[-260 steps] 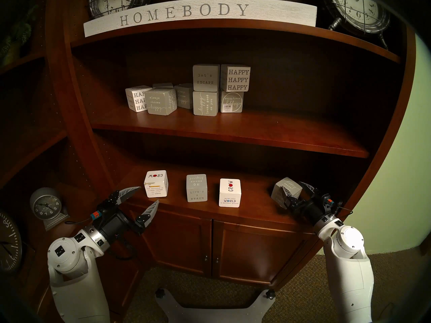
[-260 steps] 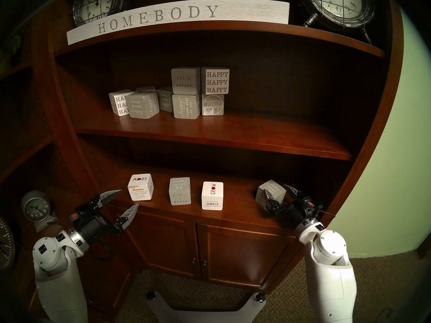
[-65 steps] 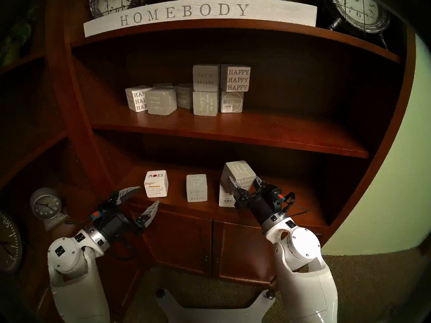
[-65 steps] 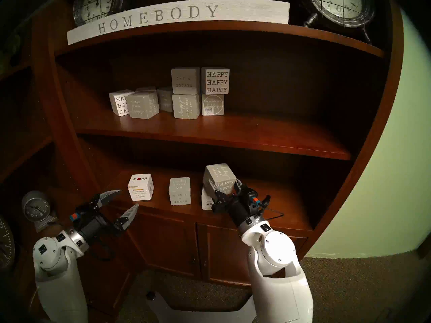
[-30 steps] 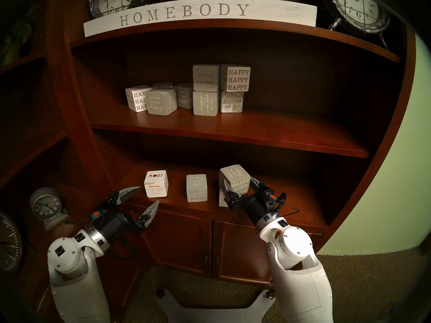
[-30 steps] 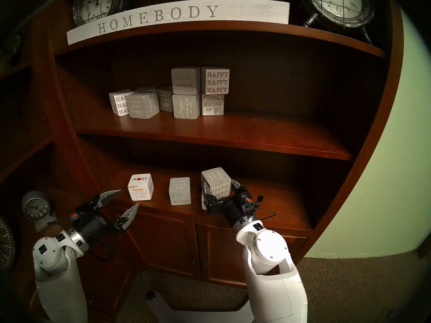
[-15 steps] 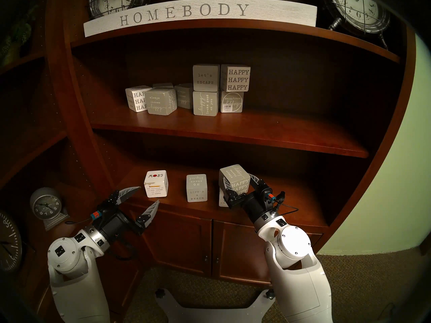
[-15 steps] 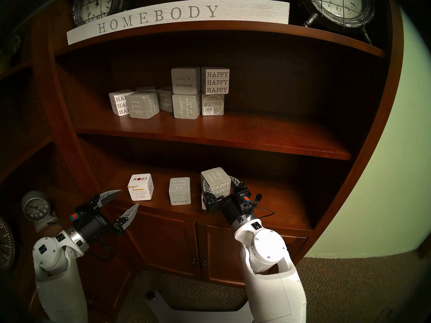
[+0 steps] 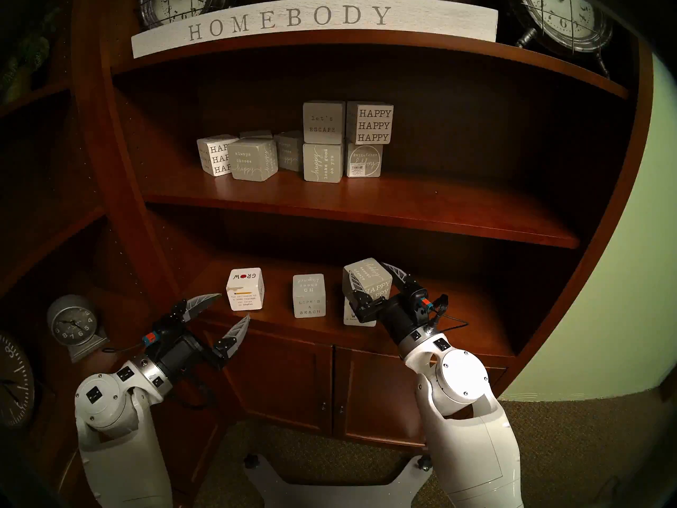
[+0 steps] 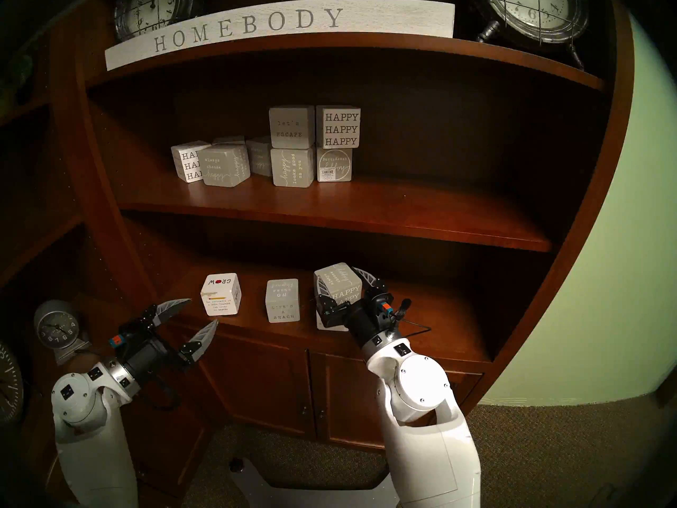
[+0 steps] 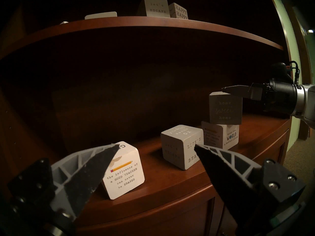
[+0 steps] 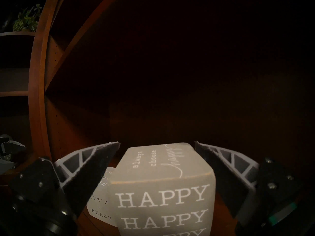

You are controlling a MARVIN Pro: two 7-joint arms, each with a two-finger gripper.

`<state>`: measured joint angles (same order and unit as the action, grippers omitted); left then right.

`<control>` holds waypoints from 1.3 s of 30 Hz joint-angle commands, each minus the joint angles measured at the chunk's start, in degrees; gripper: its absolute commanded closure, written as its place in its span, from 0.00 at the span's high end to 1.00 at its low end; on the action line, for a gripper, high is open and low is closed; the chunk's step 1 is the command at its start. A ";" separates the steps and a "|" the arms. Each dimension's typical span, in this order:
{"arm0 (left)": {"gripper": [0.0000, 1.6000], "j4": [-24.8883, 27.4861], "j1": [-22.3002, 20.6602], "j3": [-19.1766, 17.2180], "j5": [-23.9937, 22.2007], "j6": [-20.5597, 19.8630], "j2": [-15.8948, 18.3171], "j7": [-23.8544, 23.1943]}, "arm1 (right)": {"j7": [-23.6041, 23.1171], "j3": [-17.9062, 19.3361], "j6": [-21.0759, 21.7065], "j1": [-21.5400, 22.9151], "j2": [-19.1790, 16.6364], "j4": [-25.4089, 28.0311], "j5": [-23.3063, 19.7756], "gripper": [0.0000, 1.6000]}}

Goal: Stack four cubes vertically into two groups

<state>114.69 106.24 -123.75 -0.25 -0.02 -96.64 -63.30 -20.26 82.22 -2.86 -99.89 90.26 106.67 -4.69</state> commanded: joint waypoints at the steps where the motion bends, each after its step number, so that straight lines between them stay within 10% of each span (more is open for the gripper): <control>1: 1.00 0.77 0.05 -0.05 -0.19 -0.08 0.12 0.07 | 0.12 -0.50 -0.82 1.22 0.18 1.85 -0.42 1.00; 39: 1.00 0.77 0.05 -0.04 -0.20 -0.08 0.13 0.07 | -5.08 0.46 -2.24 -4.51 -2.81 8.09 -2.50 1.00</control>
<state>114.69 106.24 -123.74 -0.25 -0.02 -96.64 -63.30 -23.18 81.79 -3.95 -102.36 89.19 110.76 -5.68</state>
